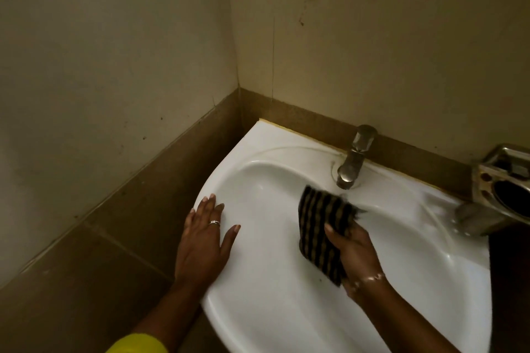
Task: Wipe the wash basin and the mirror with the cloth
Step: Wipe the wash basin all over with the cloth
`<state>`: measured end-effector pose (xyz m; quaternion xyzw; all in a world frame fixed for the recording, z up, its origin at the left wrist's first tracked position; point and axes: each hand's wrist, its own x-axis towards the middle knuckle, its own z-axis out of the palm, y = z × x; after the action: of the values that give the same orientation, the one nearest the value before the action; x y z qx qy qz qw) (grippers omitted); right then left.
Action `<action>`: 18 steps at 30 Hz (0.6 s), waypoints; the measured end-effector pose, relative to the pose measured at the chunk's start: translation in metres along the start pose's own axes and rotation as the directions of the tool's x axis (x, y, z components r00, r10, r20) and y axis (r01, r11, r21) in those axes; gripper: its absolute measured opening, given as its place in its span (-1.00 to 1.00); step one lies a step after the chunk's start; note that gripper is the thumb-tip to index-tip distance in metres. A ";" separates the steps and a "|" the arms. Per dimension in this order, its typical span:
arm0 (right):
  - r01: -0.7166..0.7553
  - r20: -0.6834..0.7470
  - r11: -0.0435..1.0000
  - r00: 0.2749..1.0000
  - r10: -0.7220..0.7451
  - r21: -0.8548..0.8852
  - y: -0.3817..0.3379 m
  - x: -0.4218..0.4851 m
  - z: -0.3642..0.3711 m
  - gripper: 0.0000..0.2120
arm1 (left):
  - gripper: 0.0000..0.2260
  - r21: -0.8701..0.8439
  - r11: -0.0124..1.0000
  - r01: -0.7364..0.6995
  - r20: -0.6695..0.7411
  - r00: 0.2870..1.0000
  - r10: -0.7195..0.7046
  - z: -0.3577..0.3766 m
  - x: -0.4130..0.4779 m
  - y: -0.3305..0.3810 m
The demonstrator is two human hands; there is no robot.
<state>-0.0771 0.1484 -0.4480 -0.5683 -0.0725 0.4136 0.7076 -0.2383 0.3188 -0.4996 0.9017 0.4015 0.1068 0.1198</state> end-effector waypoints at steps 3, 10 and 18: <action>0.602 0.197 0.683 0.791 -0.579 -0.414 -0.018 0.027 0.038 -0.60 | -0.22 -0.003 1.000 -0.004 0.001 1.000 0.004 0.000 0.000 0.000; 0.613 0.765 -0.675 0.634 0.111 -0.411 0.003 0.124 0.034 -0.37 | -0.24 -0.022 1.000 -0.007 -0.008 1.000 0.007 0.000 0.000 0.000; 0.595 0.662 -0.729 0.701 0.265 -0.338 0.057 0.134 -0.042 -0.28 | -0.26 -0.050 0.998 -0.026 -0.028 0.999 0.025 0.000 0.000 -0.003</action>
<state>0.0058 0.2073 -0.5610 -0.6566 -0.7271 -0.0233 -0.1991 -0.2404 0.3201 -0.5005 0.9019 0.3888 0.1306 0.1355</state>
